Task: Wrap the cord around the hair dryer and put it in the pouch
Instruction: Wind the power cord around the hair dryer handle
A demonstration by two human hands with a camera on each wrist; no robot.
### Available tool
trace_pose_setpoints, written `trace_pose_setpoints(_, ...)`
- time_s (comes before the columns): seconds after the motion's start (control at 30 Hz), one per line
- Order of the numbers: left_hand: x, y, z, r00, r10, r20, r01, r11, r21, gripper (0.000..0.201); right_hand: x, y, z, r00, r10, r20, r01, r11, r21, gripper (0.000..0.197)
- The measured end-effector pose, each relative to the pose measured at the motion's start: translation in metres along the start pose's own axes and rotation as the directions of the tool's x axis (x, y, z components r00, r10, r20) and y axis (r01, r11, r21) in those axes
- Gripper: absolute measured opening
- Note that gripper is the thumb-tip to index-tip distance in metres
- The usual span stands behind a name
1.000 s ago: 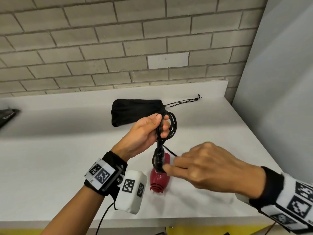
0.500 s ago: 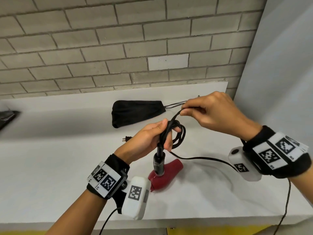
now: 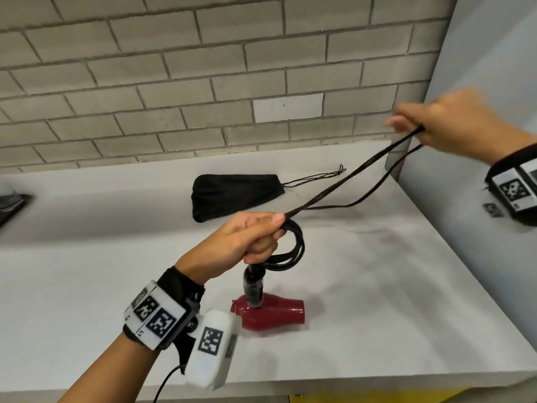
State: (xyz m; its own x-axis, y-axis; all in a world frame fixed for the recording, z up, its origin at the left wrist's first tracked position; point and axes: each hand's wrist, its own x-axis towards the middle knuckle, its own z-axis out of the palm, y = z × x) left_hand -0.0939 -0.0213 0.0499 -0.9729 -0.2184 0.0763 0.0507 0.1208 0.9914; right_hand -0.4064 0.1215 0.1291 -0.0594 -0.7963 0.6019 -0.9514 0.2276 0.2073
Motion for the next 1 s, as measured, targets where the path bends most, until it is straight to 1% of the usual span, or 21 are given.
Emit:
trace_pose_setpoints(0.1,0.000,0.010,-0.004,0.999,0.024,0.022,-0.023,0.999,-0.028,0.033,0.017,0.049,-0.019,0.994,0.016,-0.105,-0.021,0.999,-0.050,0.050)
trace_pose_setpoints(0.17,-0.001,0.015,-0.007,0.999,0.026,0.028,-0.025,0.999,-0.025,0.033,0.028,0.077,-0.030,0.988,0.122,-0.097,-0.127,0.991,-0.049,0.051)
trace_pose_setpoints(0.23,0.001,0.018,-0.007,0.998,0.034,0.049,-0.033,0.999,-0.018,0.033,0.035,0.091,-0.041,0.979,0.178,-0.101,-0.180,0.984,-0.006,0.053)
trace_pose_setpoints(0.3,0.005,0.019,-0.007,0.997,0.051,0.051,-0.049,0.998,-0.024,0.033,0.036,0.084,-0.055,0.965,0.226,-0.135,-0.226,0.974,0.016,0.047)
trace_pose_setpoints(0.43,0.009,0.006,-0.014,0.998,0.052,-0.019,-0.052,0.998,-0.040,0.035,-0.002,0.065,-0.037,0.952,0.300,-0.057,-0.305,0.937,-0.167,0.039)
trace_pose_setpoints(0.5,0.010,-0.005,-0.013,0.998,0.035,-0.048,-0.038,0.997,-0.060,0.036,-0.035,0.064,0.001,0.941,0.338,0.024,-0.332,0.935,-0.123,0.041)
trace_pose_setpoints(0.53,0.011,-0.010,-0.012,0.998,0.027,-0.057,-0.031,0.997,-0.070,0.036,-0.049,0.059,0.018,0.917,0.386,0.098,-0.377,0.921,-0.096,0.036)
trace_pose_setpoints(0.57,0.013,-0.013,-0.011,0.998,0.019,-0.062,-0.023,0.997,-0.076,0.036,-0.064,0.058,0.036,0.880,0.430,0.202,-0.427,0.902,-0.062,0.036)
trace_pose_setpoints(0.6,0.014,-0.016,-0.010,0.998,0.011,-0.064,-0.016,0.997,-0.079,0.036,-0.077,0.052,0.048,0.814,0.455,0.361,-0.469,0.881,-0.052,0.048)
trace_pose_setpoints(0.63,0.016,-0.017,-0.009,0.998,0.004,-0.061,-0.009,0.997,-0.079,0.036,-0.090,0.048,0.059,0.724,0.426,0.542,-0.472,0.879,-0.060,0.069)
trace_pose_setpoints(0.67,0.017,-0.018,-0.009,0.998,0.000,-0.056,-0.005,0.997,-0.079,0.036,-0.101,0.041,0.067,0.597,0.382,0.706,-0.455,0.885,-0.094,0.092)
trace_pose_setpoints(0.7,0.019,-0.018,-0.008,0.999,-0.002,-0.053,-0.002,0.997,-0.079,0.036,-0.110,0.037,0.074,0.459,0.333,0.824,-0.452,0.886,-0.107,0.111)
trace_pose_setpoints(0.73,0.021,-0.018,-0.008,0.999,-0.003,-0.052,-0.001,0.997,-0.077,0.035,-0.115,0.031,0.075,0.321,0.296,0.900,-0.481,0.869,-0.114,0.127)
trace_pose_setpoints(0.77,0.022,-0.018,-0.007,0.998,-0.005,-0.058,0.000,0.997,-0.077,0.036,-0.118,0.029,0.076,0.252,0.256,0.933,-0.508,0.856,-0.098,0.140)
trace_pose_setpoints(0.8,0.023,-0.018,-0.007,0.998,-0.006,-0.067,0.001,0.997,-0.081,0.036,-0.117,0.026,0.070,0.226,0.215,0.950,-0.520,0.852,-0.069,0.148)
trace_pose_setpoints(0.83,0.023,-0.017,-0.007,0.997,-0.010,-0.076,0.003,0.996,-0.087,0.036,-0.111,0.021,0.060,0.232,0.183,0.955,-0.525,0.850,-0.035,0.148)
trace_pose_setpoints(0.87,0.024,-0.017,-0.007,0.996,-0.014,-0.086,0.006,0.996,-0.091,0.037,-0.103,0.013,0.049,0.292,0.183,0.939,-0.530,0.848,0.000,0.139)
trace_pose_setpoints(0.9,0.024,-0.017,-0.007,0.996,-0.017,-0.092,0.009,0.996,-0.093,0.038,-0.093,0.001,0.037,0.412,0.172,0.895,-0.537,0.839,0.085,0.122)
trace_pose_setpoints(0.93,0.025,-0.017,-0.006,0.995,-0.021,-0.095,0.012,0.995,-0.094,0.038,-0.081,-0.017,0.024,0.563,0.155,0.812,-0.525,0.826,0.206,0.104)
trace_pose_setpoints(0.97,0.026,-0.018,-0.006,0.995,-0.022,-0.096,0.013,0.995,-0.095,0.038,-0.070,-0.037,0.015,0.712,0.138,0.689,-0.494,0.795,0.351,0.089)
trace_pose_setpoints(1.0,0.027,-0.018,-0.005,0.995,-0.022,-0.094,0.013,0.995,-0.094,0.038,-0.061,-0.062,0.008,0.822,0.131,0.553,-0.451,0.743,0.494,0.078)
